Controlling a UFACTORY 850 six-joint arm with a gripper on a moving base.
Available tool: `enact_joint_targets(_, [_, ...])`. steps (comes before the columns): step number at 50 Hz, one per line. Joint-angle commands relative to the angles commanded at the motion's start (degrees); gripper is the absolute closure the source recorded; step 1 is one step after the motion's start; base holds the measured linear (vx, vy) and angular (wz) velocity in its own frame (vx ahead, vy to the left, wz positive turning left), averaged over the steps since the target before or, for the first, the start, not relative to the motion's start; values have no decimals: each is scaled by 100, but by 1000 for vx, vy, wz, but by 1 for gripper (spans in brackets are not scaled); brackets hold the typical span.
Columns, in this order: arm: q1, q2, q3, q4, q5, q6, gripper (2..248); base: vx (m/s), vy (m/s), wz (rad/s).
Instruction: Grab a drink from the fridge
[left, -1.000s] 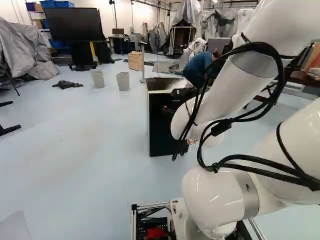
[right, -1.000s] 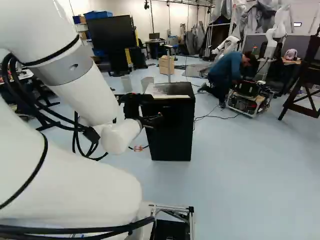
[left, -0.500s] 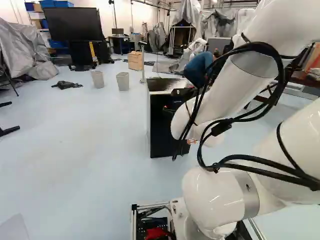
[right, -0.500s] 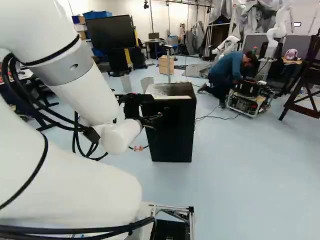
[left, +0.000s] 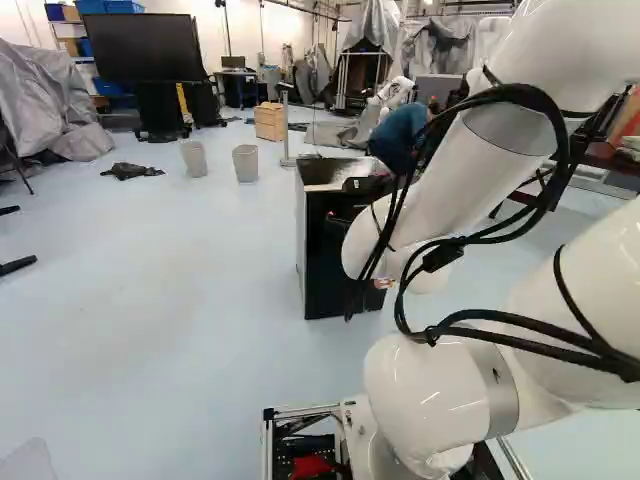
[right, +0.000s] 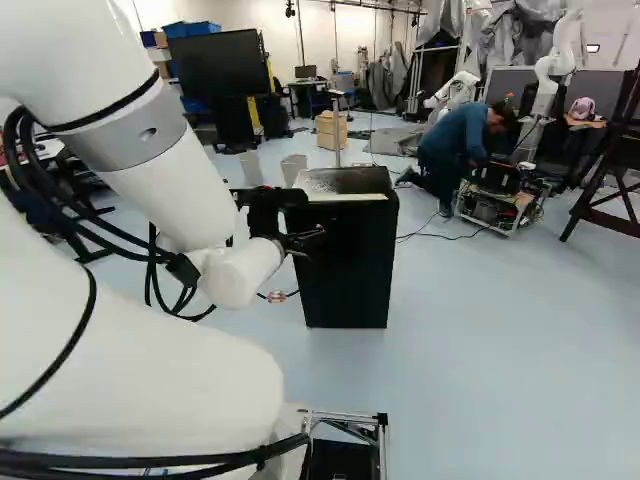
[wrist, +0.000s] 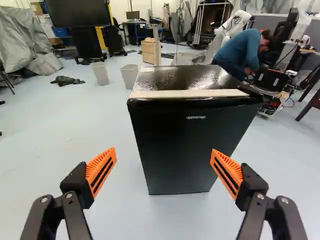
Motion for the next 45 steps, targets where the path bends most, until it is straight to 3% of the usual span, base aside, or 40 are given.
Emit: enact_joint_targets(45, [0, 0, 0, 0, 0, 0, 3, 52, 94, -17])
